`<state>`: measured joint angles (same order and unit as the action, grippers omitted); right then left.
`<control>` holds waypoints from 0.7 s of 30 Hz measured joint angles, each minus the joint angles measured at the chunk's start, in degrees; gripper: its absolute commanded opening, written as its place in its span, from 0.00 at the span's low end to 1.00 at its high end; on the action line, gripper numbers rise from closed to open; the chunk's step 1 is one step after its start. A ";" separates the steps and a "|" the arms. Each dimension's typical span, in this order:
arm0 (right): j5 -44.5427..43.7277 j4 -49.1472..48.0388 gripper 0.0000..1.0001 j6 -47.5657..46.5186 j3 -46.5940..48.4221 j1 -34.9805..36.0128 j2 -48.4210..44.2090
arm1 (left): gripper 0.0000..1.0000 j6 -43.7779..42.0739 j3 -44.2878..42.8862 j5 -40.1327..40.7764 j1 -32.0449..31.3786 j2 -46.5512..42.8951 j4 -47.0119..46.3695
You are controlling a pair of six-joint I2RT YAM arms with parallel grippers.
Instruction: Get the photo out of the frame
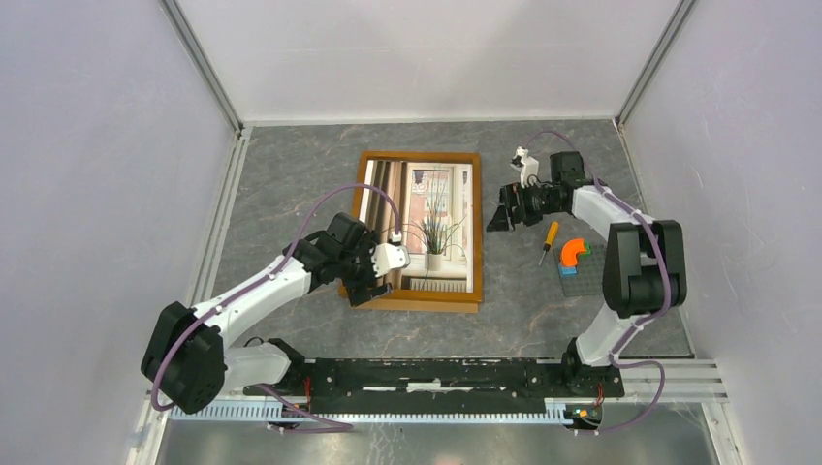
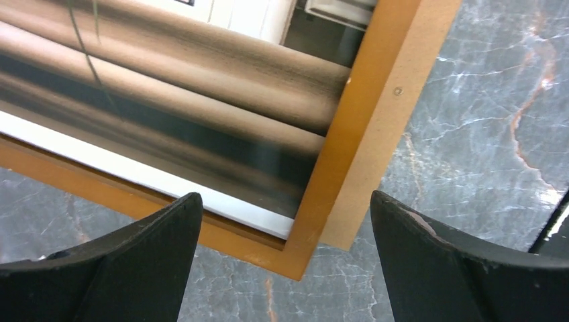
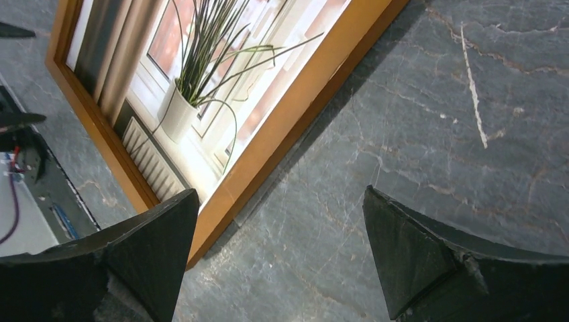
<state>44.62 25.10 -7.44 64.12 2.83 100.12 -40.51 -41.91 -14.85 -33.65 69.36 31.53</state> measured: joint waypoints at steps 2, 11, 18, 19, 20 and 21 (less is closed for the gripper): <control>-0.90 0.09 0.98 -1.20 -1.79 0.00 -2.60 | 1.00 0.04 0.00 1.29 -0.24 0.00 -0.74; -5.22 0.46 0.98 -5.70 -10.93 0.00 -13.94 | 1.00 6.08 -0.07 6.36 0.28 0.00 -2.08; -8.55 -1.46 0.98 -5.90 -17.97 -0.04 -22.84 | 1.00 19.12 -3.43 3.85 16.50 0.33 -3.50; -8.92 -1.79 0.98 -5.92 -18.78 -0.09 -23.82 | 1.00 21.00 -3.93 3.65 19.50 0.33 -4.31; -9.27 -2.01 0.98 -5.92 -19.50 -0.24 -24.70 | 1.00 22.51 -4.31 3.52 21.55 0.31 -4.76; -9.64 -2.16 0.98 -5.92 -20.15 -0.50 -25.46 | 1.00 24.20 -4.68 2.95 24.13 0.31 -5.27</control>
<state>34.98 22.94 -13.37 43.97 2.33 74.65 -16.32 -46.59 -11.90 -9.52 69.67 26.26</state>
